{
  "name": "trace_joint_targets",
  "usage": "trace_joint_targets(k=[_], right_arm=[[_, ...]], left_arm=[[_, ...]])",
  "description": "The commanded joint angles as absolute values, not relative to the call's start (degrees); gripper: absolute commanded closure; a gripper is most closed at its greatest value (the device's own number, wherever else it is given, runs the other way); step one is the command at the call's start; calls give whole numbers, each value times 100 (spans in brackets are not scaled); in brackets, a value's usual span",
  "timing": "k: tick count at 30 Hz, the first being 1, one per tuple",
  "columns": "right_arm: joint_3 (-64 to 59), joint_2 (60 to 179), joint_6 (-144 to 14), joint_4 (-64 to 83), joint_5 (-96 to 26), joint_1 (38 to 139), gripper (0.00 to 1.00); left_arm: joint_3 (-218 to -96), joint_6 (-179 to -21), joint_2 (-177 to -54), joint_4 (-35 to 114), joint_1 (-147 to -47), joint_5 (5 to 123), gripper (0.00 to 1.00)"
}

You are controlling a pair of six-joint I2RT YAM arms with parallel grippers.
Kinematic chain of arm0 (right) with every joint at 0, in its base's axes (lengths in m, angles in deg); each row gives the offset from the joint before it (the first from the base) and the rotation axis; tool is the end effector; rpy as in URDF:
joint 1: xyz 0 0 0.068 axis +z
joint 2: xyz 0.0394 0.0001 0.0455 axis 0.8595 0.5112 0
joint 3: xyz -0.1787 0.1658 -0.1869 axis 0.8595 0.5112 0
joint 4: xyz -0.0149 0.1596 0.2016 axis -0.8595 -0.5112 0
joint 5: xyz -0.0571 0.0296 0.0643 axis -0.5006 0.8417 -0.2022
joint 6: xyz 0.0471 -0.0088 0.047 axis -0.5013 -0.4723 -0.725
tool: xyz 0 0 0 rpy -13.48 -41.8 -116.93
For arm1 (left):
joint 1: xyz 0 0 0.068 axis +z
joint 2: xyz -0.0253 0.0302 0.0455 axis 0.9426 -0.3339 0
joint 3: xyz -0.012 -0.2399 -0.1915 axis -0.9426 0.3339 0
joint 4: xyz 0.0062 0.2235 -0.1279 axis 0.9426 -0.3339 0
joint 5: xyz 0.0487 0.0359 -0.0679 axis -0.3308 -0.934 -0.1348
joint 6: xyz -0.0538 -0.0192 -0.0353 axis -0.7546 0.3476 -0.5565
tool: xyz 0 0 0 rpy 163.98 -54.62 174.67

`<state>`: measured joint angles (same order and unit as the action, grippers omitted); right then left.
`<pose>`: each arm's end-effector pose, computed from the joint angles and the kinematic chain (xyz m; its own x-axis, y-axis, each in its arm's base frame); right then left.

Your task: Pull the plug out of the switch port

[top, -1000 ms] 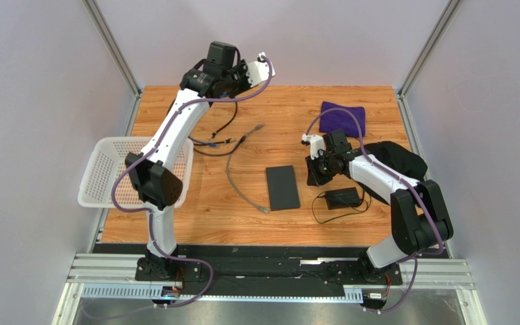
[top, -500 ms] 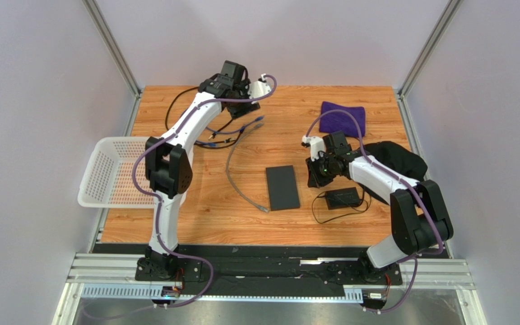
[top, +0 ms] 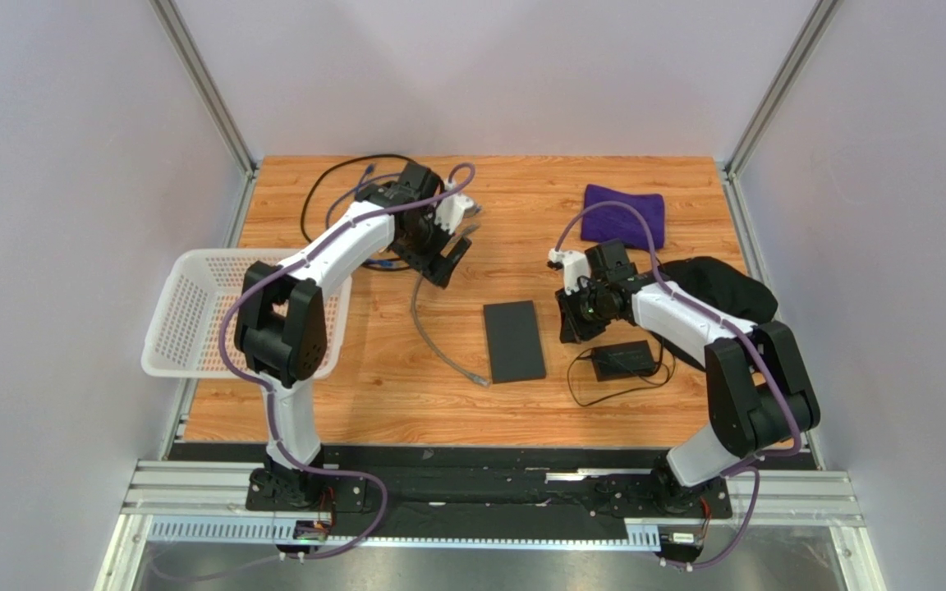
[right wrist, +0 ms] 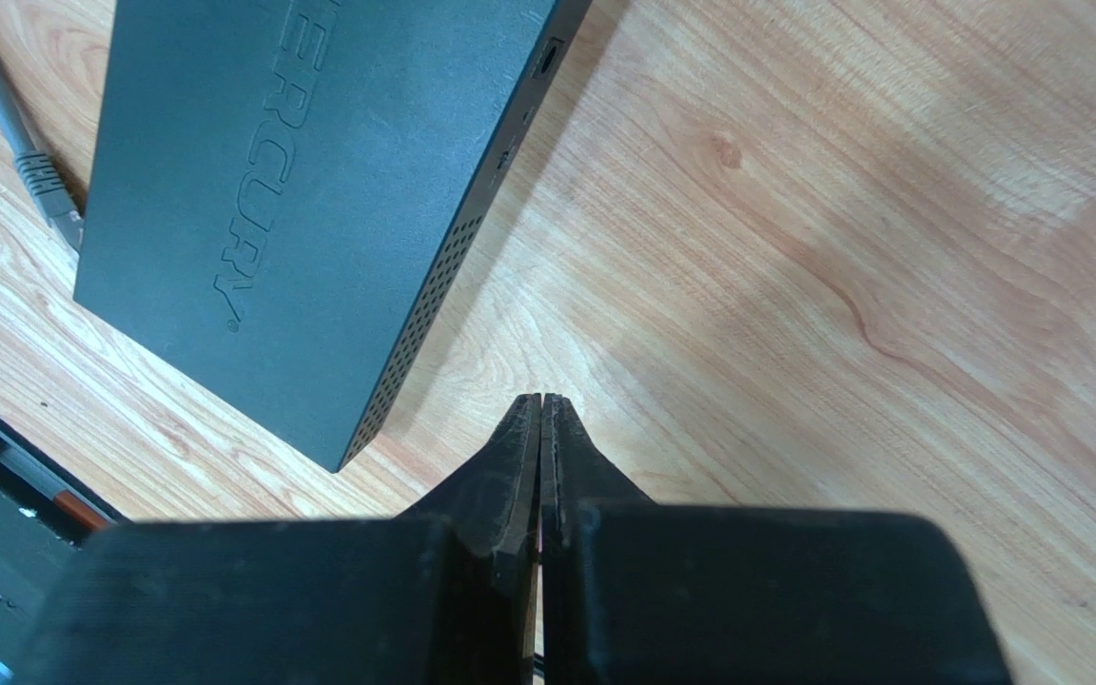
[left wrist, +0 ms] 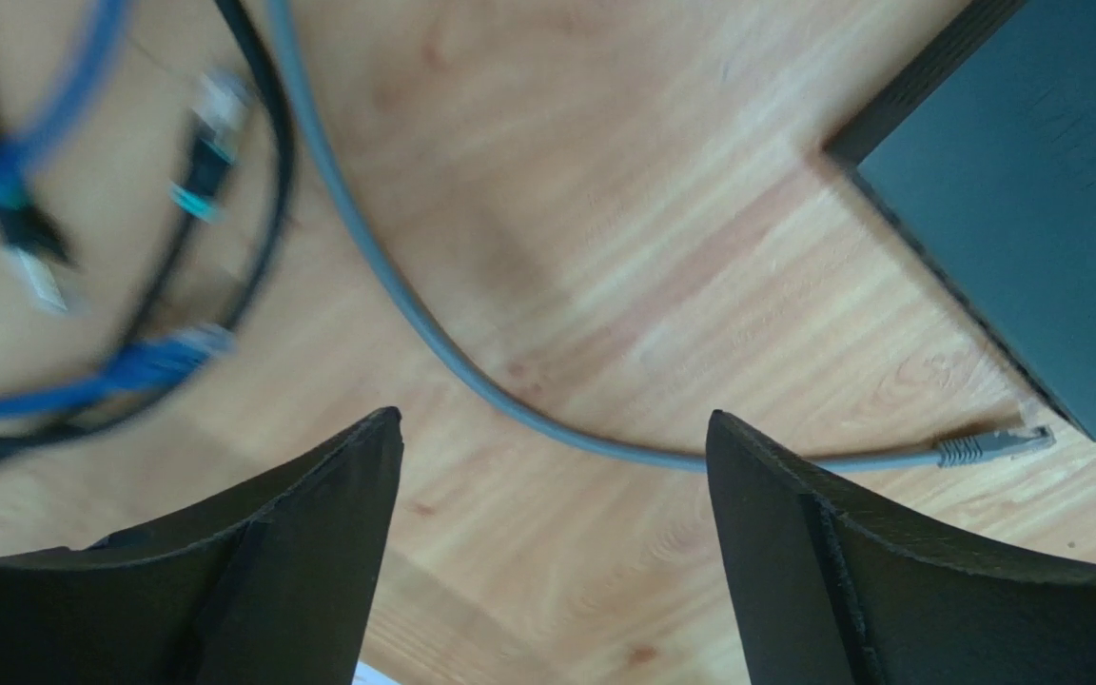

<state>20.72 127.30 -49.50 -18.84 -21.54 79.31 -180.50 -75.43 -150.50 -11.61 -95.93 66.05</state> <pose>0.2704 0.1188 0.2058 -0.7721 -0.4345 -0.4638 -0.5854 0.7703 0.2529 0.3843 -0.1933 0.2753 -0.6811 0.5657 -0.4649 0.6608 0.7483 -0.0576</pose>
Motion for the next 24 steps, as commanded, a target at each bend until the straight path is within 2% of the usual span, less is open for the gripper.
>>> trace_joint_targets(k=[1,6,12,24], right_arm=[[1874,12802,-4988,-1705,-2115,7921,99],[1891,12758,-4962,-1661,-2168,7938,99],[2076,12548,-4874,-1704,-2256,7938,99],[2199,12477,-4882,-1678,-2238,7938,98]], left_arm=[[-17801,-8622,-15234,-1310,-9616,6374,18],[-18205,-8798,-15770,-1513,-9607,6031,25],[-18346,-9097,-16263,-1627,-9441,6338,33],[-18364,-9062,-16465,-1627,-9203,6602,44]])
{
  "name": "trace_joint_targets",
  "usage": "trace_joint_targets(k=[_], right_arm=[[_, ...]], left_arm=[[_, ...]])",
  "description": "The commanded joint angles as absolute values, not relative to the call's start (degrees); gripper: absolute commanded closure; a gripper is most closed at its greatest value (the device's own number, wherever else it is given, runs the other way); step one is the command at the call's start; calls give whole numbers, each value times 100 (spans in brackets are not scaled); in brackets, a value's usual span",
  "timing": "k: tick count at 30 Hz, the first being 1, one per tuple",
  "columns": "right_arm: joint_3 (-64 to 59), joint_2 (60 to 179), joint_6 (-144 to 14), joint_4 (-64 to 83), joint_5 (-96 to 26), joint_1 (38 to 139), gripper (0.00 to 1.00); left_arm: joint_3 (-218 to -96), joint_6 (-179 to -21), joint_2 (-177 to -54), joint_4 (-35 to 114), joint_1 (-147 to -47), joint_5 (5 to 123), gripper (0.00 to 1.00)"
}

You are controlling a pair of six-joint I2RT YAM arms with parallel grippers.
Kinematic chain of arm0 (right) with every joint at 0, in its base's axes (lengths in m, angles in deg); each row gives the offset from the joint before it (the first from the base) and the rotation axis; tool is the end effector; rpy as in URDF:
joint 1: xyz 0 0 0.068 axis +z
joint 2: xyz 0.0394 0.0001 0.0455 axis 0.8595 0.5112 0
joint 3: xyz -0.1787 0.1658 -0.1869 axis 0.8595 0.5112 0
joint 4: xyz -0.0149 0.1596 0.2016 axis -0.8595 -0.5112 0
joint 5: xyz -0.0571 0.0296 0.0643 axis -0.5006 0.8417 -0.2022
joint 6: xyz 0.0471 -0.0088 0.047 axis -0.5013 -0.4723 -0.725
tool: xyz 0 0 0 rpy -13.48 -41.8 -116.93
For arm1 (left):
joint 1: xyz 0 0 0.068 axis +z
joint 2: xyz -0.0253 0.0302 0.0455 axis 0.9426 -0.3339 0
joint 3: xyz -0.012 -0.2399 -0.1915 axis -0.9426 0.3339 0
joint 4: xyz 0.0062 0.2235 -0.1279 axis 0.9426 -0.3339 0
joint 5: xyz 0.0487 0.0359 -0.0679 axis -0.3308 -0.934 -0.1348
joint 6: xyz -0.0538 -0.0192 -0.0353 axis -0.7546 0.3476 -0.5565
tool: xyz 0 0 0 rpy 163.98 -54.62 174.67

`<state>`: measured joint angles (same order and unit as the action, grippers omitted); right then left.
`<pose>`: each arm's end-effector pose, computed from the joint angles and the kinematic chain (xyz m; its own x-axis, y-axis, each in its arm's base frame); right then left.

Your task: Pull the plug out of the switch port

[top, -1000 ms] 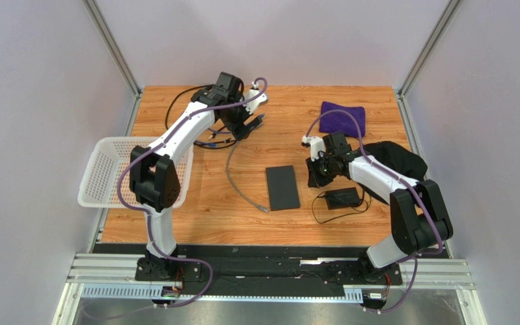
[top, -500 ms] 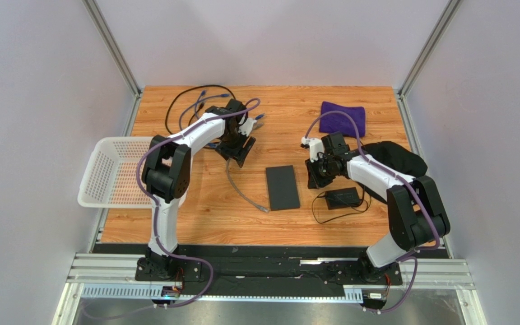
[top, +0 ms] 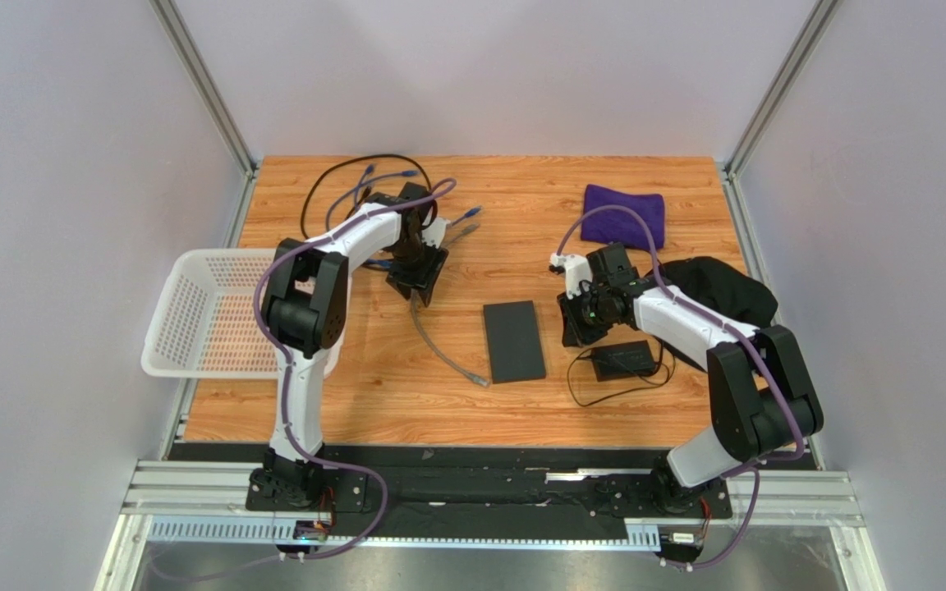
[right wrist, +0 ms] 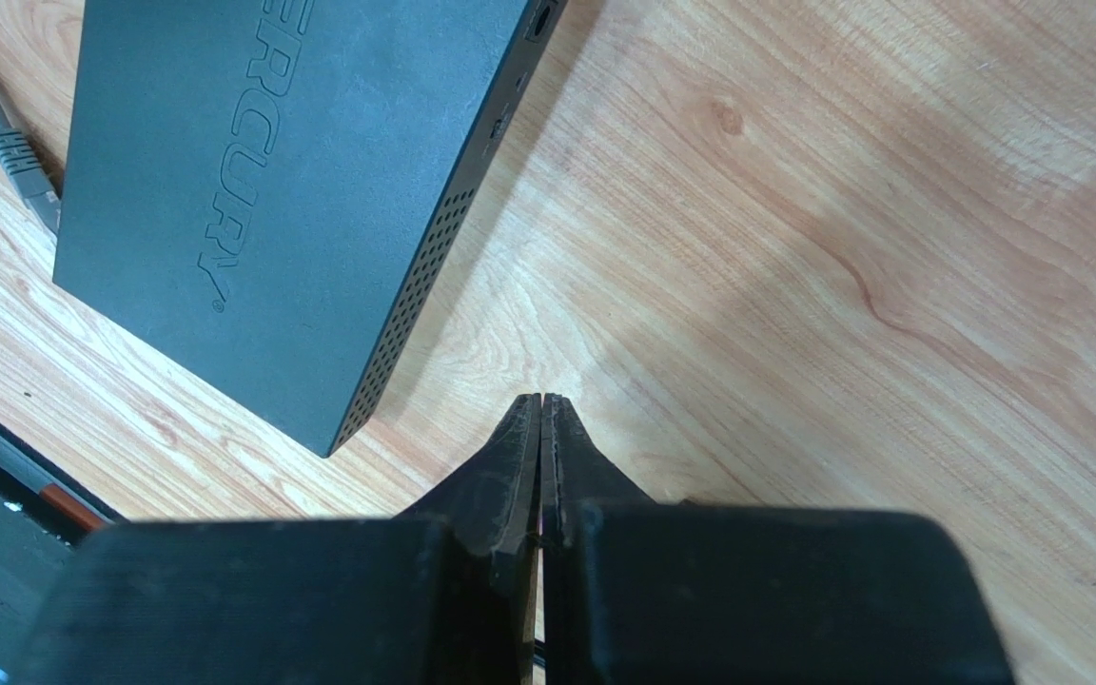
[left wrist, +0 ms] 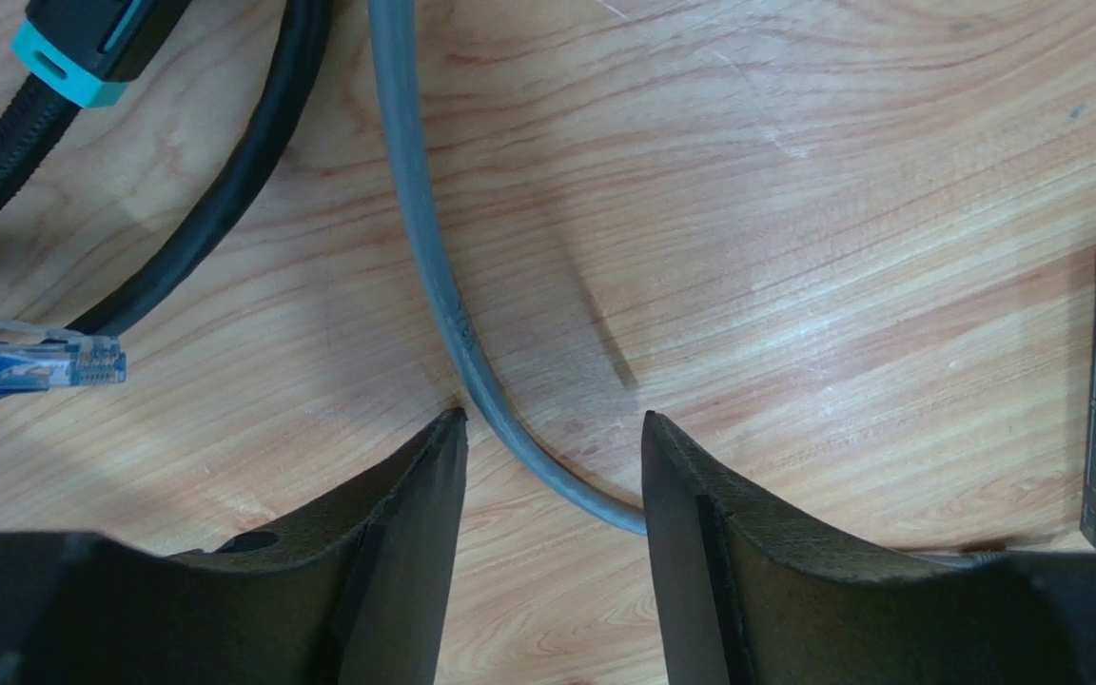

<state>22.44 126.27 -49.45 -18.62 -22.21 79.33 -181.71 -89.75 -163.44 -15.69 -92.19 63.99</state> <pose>0.2637 0.1158 0.2023 -0.7754 -0.4375 -0.4553 -0.5816 0.7758 0.2449 0.4162 -0.1738 0.1829 -0.9240 0.3397 -0.1756 0.3655 0.9196 -0.1443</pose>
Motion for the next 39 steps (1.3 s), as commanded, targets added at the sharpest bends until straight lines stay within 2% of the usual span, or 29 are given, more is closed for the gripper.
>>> trace_joint_targets(k=[1,6,7,8,9,13,16,22,25,27,28,29,30,31,32,33,35,36,39], right_arm=[[2164,12521,-4874,-1678,-2230,7947,98],[2024,12653,-4900,-1696,-2221,7938,98],[1971,12679,-4909,-1696,-2229,7938,98],[1953,12688,-4900,-1696,-2230,7938,98],[1944,12688,-4900,-1704,-2238,7947,98],[1900,12714,-4865,-1748,-2282,7938,98],[1900,12714,-4865,-1784,-2282,7947,98],[1839,12793,-4882,-1775,-2238,7947,98],[1734,12828,-4882,-1784,-2282,7947,98],[1689,12802,-4882,-1775,-2335,7938,93],[1654,12785,-4874,-1775,-2379,7938,89],[1637,12767,-4882,-1766,-2379,7938,77],[1628,12706,-4926,-1740,-2466,7938,70],[1602,12679,-5022,-1722,-2597,7938,63],[1567,12636,-5197,-1661,-2790,7938,49],[1514,12557,-5538,-1652,-3027,7938,41],[1313,12504,-5795,-1739,-3791,7938,30],[1224,12469,-5970,-1818,-4203,7947,29],[856,12381,-5929,-2038,-4970,7938,25]], left_arm=[[-18355,-9053,-16483,-1610,-9203,6620,47],[-18337,-8930,-16702,-1697,-9203,6883,66],[-18337,-8904,-16711,-1697,-9203,6927,84],[-18355,-8886,-16694,-1706,-9203,7067,98],[-18390,-8852,-16677,-1715,-9203,7147,100],[-18820,-8625,-16606,-1837,-9203,7393,100],[-19592,-8325,-16501,-1969,-9185,7262,100],[-21761,-7955,-16632,-2050,-8870,6700,100],[-22456,-7674,-16843,-1935,-8632,6164,100],[-22713,-7481,-17018,-1891,-8456,5629,100],[-22836,-7454,-17045,-1786,-8412,5392,90],[-22846,-7428,-17046,-1733,-8342,5172,79],[-22829,-7401,-16950,-1663,-8307,5187,54],[-22663,-7418,-16862,-1619,-8289,5231,42],[-22488,-7445,-16739,-1549,-8289,5379,35],[-22286,-7575,-16442,-1400,-8289,5546,30],[-21627,-7682,-16115,-1276,-8324,6142,27],[-21398,-7761,-15818,-1102,-8359,6189,2],[-20668,-7814,-15299,-881,-8482,6496,2]])
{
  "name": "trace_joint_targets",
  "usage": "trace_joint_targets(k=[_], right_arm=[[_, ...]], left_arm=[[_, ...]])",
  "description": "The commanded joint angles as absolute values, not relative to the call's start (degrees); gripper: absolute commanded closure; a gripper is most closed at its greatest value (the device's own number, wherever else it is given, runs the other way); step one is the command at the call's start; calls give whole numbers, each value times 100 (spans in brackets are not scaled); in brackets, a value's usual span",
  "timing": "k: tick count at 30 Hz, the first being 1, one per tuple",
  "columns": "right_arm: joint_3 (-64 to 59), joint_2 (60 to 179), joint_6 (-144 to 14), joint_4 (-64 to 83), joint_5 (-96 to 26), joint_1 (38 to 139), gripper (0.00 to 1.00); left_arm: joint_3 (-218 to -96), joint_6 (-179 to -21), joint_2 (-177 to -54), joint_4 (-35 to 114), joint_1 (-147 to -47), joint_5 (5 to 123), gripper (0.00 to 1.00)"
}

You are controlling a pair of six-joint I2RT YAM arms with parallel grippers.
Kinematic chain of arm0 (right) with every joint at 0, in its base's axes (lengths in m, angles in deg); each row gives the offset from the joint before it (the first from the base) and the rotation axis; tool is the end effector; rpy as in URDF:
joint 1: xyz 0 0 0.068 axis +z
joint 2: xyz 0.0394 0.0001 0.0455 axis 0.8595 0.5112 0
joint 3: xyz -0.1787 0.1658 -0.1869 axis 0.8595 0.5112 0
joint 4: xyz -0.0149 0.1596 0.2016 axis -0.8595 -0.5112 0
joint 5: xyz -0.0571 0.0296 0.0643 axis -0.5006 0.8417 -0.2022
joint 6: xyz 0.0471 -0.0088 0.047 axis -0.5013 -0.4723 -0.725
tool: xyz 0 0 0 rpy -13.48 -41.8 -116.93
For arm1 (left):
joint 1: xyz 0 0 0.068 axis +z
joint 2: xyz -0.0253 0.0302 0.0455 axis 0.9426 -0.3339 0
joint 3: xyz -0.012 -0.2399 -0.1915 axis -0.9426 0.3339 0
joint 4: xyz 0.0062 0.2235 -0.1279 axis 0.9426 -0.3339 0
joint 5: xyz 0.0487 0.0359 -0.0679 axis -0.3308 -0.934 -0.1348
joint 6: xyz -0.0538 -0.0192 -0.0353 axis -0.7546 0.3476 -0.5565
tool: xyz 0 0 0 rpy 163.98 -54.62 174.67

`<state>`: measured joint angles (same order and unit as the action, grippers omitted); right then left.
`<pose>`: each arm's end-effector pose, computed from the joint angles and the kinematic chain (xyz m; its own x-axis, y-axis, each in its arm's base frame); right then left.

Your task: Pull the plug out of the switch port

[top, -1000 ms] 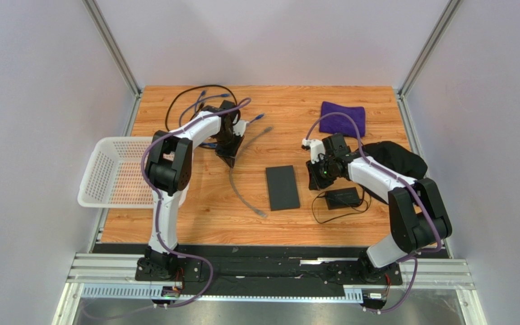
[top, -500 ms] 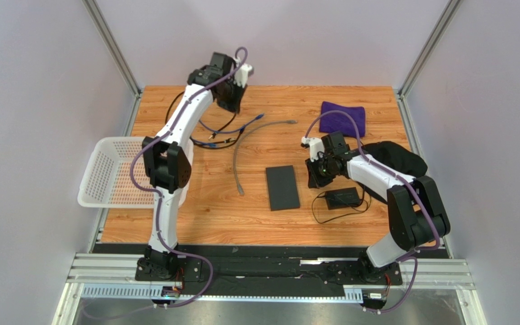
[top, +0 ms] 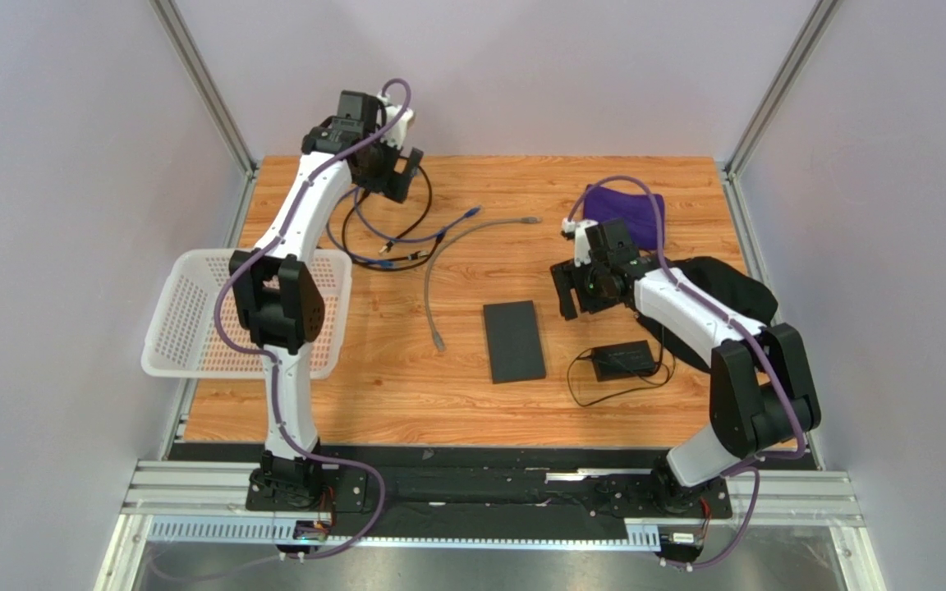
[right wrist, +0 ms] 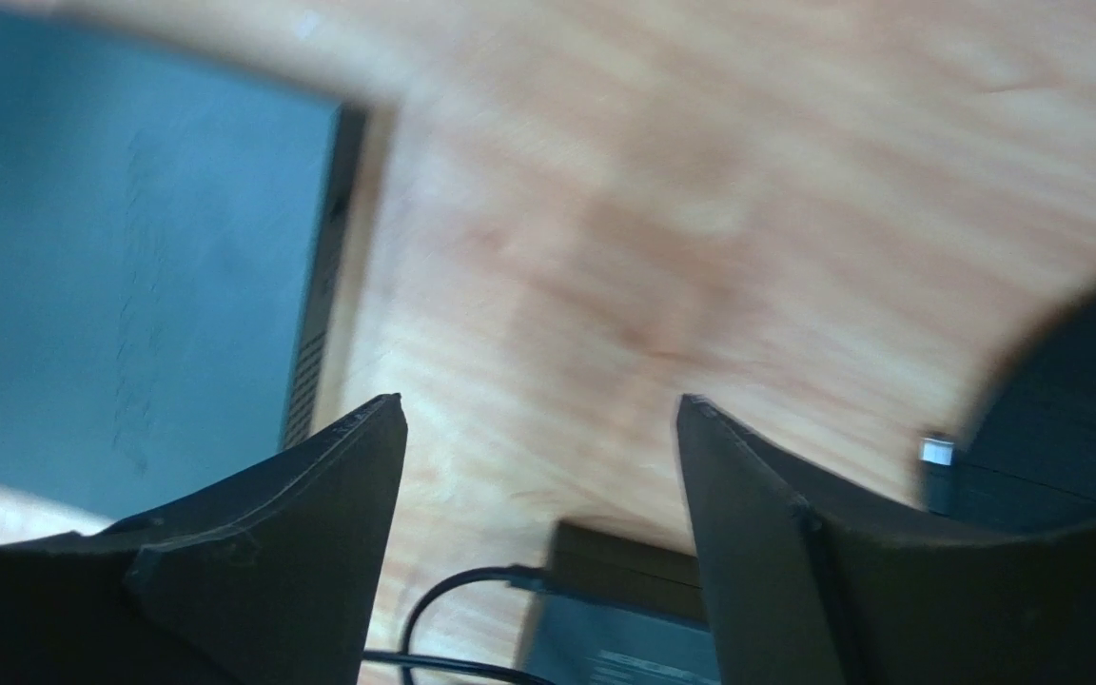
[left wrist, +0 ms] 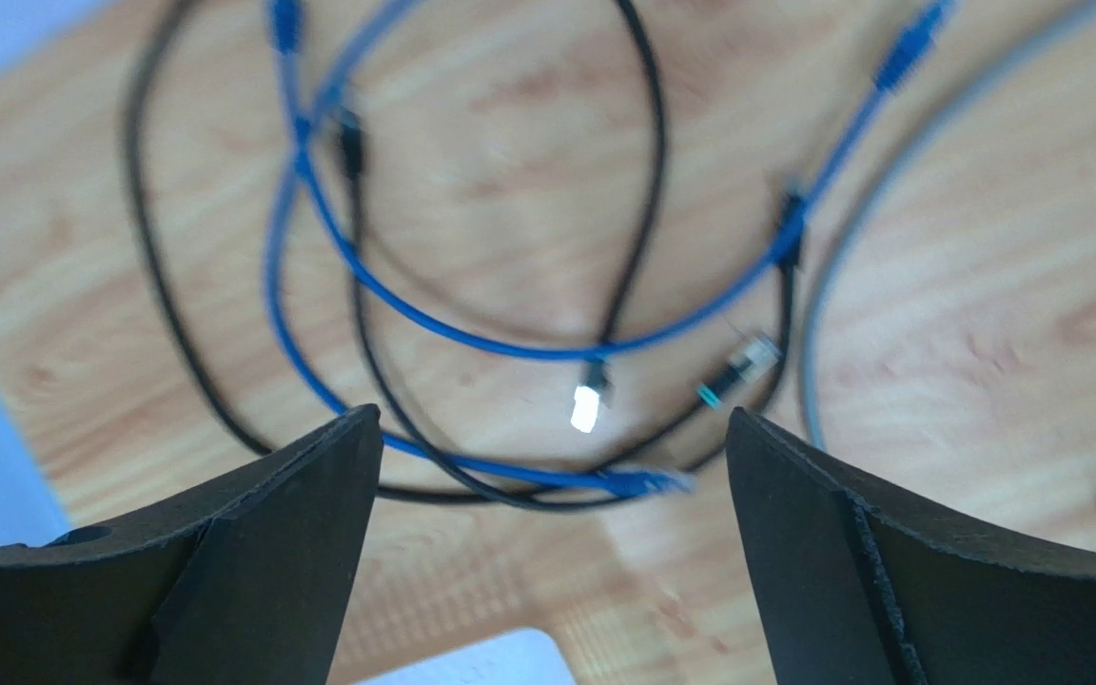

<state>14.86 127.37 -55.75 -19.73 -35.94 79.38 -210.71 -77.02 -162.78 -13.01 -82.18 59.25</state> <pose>0.2933 0.1136 0.2316 -0.7971 -0.3395 -0.4994 -0.4292 0.9002 0.0731 0.4959 -0.1059 0.3430 -0.6592 0.3348 -0.6733 0.3773 0.9218 0.0889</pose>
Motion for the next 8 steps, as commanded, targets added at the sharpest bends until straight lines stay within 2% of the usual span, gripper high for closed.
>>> trace_joint_targets(k=[1,8], right_arm=[[759,12346,-5859,-2082,-5198,7930,23],[134,12327,-5752,-2293,-4876,7903,19]], left_arm=[[-20432,-7858,-15183,-871,-8508,6575,2],[-19543,-7946,-14489,-792,-8930,6516,2]])
